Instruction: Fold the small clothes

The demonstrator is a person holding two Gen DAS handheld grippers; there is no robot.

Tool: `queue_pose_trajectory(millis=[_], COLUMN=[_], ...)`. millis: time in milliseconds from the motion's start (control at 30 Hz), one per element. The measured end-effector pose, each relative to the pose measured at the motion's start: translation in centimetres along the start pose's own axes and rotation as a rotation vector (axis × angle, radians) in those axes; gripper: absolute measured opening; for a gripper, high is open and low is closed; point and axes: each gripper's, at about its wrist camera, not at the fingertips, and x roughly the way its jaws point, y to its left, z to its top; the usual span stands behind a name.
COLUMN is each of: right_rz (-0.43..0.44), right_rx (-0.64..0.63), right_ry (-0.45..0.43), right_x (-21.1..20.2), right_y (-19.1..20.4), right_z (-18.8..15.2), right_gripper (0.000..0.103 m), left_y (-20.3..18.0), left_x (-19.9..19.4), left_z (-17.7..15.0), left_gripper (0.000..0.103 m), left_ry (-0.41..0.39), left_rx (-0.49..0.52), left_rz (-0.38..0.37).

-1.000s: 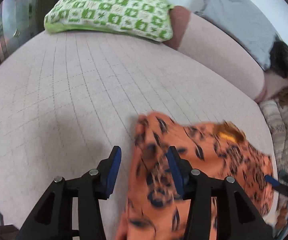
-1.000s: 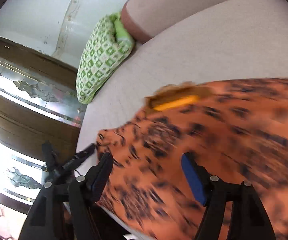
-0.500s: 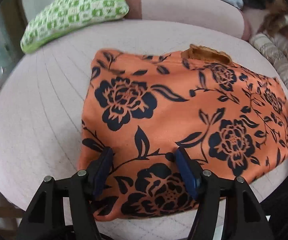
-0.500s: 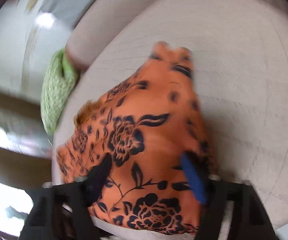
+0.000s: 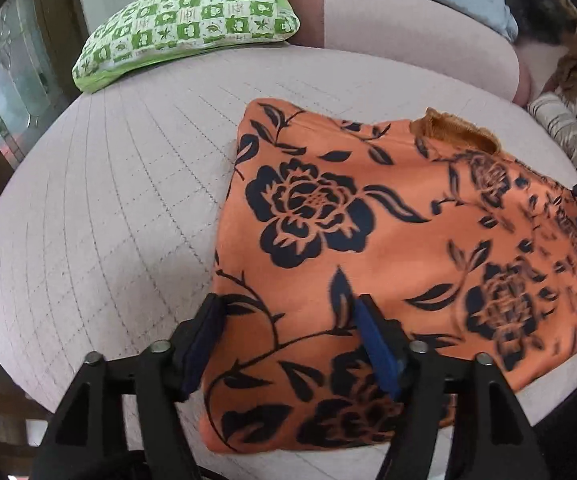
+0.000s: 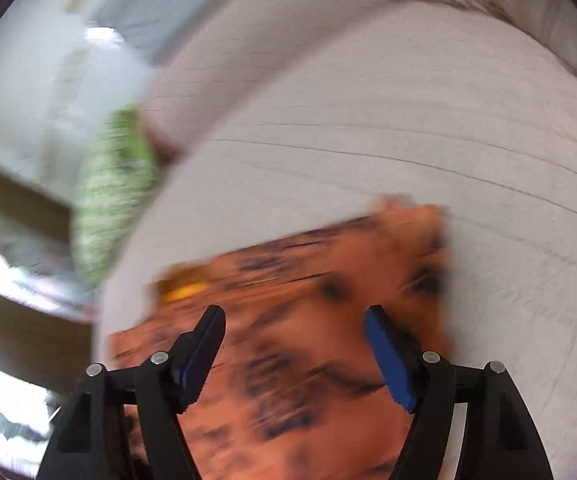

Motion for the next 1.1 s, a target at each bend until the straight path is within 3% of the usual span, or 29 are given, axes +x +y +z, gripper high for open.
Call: queue_pose_trajectory(millis=[67,167,267,333,367,433,500,633,733,900,967,1033,1100], right_rz=[0.048,-0.002,0.070,0.006,-0.071,-0.019,-0.004,0.030,0.086,0.170,0.119,-0.008,0.059], right_rx=[0.100,-0.027,-0.088,-0.091,-0.058,0.031,-0.043,-0.116,-0.094,-0.060,-0.040,0.026,0.071], right_ry=[-0.031,-0.067,-0.061,-0.042,-0.005,-0.039,-0.067,-0.102,-0.105,-0.049,-0.053,-0.021,-0.050], right_x=[0.0,-2.0,-2.3,-0.5,0.9,0.4,-1.7,-7.0,-9.8,-10.1,-8.8,-6.8,-7.5], right_y=[-1.9,1.0,2.8,1.9,0.5,-1.0,0.9,3.1,2.9,3.0,1.7,-0.5,-1.3], right_z=[0.5,0.5,0.9,1.7,2.2,2.5,2.0,-2.3,-6.6,-13.0,-13.9,-14.4,-14.6], right_gripper=[0.072,0.073,0.077,0.078,0.075,0.074,0.074,0.075,0.077,0.077,0.077,0.077,0.077], left_y=[0.6,1.6,1.8,1.7,1.7,1.4,1.5,1.9,1.9,1.7,1.7,1.9,2.6], left_x=[0.4,0.9,0.8,1.3,1.5,1.2,1.2,0.4,0.1,-1.7,-2.4,-2.6,-2.8], left_z=[0.3,0.3,0.0,0.3,0.4,0.5,0.4,0.0,0.1,-0.3,-0.5,-0.9,-1.5], left_gripper=[0.075,0.075,0.076,0.077,0.077,0.077,0.077,0.077,0.077,0.077,0.077,0.077,0.077], left_ry=[0.012,0.008,0.006,0.003,0.002,-0.004,-0.010,-0.015,-0.021,-0.052,-0.061,-0.039,-0.022], left_rx=[-0.042,-0.086,-0.090,-0.081,-0.080,-0.081,-0.084,-0.096,-0.095,-0.083,-0.068,-0.069,-0.105], left_rz=[-0.031,-0.051,-0.055,-0.054,-0.056,-0.058,-0.060,-0.053,-0.054,-0.066,-0.066,-0.048,-0.049])
